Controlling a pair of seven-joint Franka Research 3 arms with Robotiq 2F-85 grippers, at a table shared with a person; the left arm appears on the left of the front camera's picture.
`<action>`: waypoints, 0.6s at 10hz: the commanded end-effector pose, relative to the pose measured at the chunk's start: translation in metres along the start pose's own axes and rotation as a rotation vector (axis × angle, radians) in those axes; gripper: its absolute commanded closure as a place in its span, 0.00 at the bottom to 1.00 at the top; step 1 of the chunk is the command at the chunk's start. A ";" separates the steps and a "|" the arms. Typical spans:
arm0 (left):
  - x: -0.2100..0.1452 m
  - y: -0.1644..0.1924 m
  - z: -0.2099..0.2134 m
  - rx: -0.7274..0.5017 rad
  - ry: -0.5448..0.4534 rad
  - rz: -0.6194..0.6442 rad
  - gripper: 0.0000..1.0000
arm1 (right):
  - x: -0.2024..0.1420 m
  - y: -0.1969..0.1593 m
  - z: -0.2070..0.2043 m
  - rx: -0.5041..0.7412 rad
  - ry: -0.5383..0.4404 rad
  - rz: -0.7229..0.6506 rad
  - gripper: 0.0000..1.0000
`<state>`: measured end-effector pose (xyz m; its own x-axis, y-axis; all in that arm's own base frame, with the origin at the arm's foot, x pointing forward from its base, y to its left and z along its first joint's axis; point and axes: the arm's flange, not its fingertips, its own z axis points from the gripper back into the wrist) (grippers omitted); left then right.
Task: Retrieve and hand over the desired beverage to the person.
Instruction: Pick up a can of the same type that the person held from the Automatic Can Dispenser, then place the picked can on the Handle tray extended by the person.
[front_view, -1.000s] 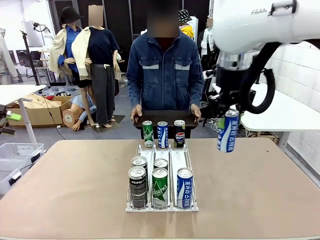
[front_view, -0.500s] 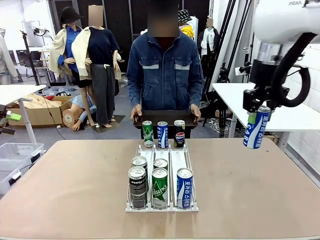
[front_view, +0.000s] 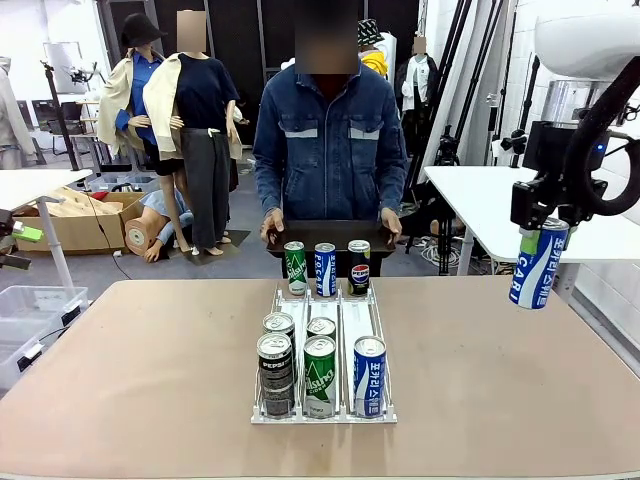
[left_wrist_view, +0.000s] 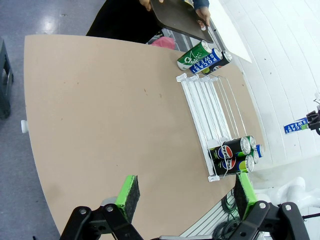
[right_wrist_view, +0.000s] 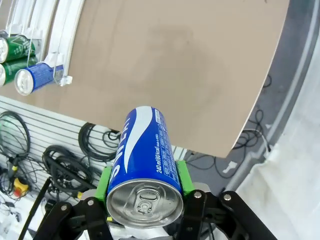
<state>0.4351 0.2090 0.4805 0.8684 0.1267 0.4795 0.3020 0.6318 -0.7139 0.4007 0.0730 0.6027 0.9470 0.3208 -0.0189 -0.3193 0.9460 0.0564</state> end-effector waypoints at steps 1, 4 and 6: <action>-0.001 -0.001 0.001 -0.004 -0.002 -0.004 0.00 | -0.012 0.002 0.005 0.028 -0.045 0.030 0.98; -0.001 -0.001 0.001 -0.004 -0.002 -0.004 0.00 | 0.000 0.000 0.000 0.000 0.000 0.000 0.98; -0.001 -0.001 0.001 -0.004 -0.002 -0.004 0.00 | 0.000 0.000 0.000 0.000 0.000 0.000 0.98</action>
<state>0.4351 0.2089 0.4805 0.8684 0.1266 0.4795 0.3021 0.6318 -0.7138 0.4016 0.0731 0.6010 0.9455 0.3247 -0.0228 -0.3230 0.9446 0.0578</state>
